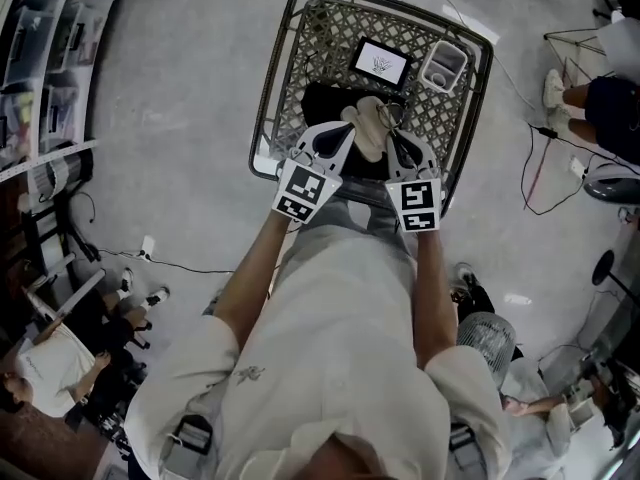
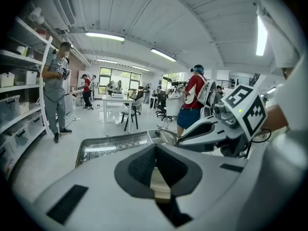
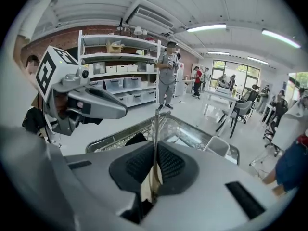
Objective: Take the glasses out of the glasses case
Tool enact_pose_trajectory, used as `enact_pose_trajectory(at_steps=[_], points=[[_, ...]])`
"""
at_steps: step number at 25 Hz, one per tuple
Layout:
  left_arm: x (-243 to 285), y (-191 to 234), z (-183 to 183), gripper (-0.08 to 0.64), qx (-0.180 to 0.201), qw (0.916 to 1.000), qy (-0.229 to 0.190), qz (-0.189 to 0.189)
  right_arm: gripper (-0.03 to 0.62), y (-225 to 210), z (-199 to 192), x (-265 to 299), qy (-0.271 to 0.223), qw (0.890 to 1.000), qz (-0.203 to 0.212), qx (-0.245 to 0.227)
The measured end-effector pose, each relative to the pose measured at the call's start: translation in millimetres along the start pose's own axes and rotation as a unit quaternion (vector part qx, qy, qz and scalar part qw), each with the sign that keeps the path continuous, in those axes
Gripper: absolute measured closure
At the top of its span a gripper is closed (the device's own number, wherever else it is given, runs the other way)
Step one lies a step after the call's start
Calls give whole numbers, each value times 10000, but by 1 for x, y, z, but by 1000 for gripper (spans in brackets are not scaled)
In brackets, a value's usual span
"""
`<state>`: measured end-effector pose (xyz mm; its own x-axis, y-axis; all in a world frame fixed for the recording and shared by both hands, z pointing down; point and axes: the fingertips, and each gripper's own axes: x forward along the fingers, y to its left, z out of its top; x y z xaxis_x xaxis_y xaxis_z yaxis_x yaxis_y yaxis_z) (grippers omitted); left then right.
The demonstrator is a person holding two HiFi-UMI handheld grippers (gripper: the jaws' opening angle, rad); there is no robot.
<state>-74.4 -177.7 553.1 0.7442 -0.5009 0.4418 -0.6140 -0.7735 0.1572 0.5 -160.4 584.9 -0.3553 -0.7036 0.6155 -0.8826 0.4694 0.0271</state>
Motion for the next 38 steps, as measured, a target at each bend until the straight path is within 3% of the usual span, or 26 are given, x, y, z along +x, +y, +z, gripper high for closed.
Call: enact_pose_trajectory(at_steps=[12,19,27,38], points=[[-23,-6,76,548,256,9962,-693,462,575,-22,91,-62,-1208,9921,31,-328],[-35,-25,113,548,253,9920,-1007,714,575,-43,125,-107,-1748,9838,29,-396],[-40,-40,136,548,433,9885,-1157,874,575,-46,135,-132,-2006,9785,282,-396],[-43,-57,142,548,485,9868,-1192,985,575,-47,137,-137,-2171,9742,417,-451]])
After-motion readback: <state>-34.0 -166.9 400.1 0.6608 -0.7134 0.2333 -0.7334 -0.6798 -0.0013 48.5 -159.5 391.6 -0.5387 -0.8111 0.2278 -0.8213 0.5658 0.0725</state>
